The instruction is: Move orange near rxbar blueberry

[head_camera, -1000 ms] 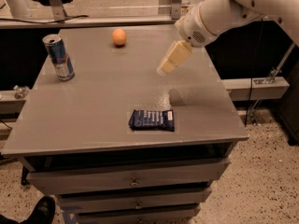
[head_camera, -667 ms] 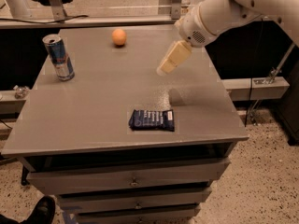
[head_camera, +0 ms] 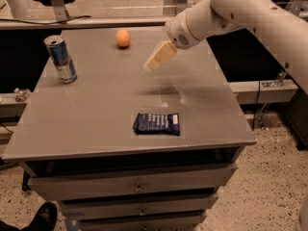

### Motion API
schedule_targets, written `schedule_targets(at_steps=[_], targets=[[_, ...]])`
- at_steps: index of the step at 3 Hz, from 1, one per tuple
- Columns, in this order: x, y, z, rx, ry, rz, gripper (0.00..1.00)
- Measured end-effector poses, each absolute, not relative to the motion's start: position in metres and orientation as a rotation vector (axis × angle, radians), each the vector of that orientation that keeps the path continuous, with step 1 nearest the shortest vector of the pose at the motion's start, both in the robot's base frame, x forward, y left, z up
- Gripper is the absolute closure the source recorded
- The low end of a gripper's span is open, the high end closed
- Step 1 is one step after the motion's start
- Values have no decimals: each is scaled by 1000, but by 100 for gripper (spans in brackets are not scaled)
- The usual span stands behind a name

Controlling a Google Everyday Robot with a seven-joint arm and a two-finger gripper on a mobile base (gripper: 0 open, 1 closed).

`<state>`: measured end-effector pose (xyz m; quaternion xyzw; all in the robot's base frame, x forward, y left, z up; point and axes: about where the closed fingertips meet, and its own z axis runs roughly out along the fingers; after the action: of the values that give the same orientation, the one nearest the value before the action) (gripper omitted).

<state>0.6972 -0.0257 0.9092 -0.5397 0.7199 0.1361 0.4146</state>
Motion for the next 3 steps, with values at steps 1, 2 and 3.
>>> schedule_targets(at_steps=[1,2,3], targets=[[738,1,892,-1300,1781,371,0],[775,20,879,-1237,1765,403,0],[819,36,869,-1117,1752,474,0]])
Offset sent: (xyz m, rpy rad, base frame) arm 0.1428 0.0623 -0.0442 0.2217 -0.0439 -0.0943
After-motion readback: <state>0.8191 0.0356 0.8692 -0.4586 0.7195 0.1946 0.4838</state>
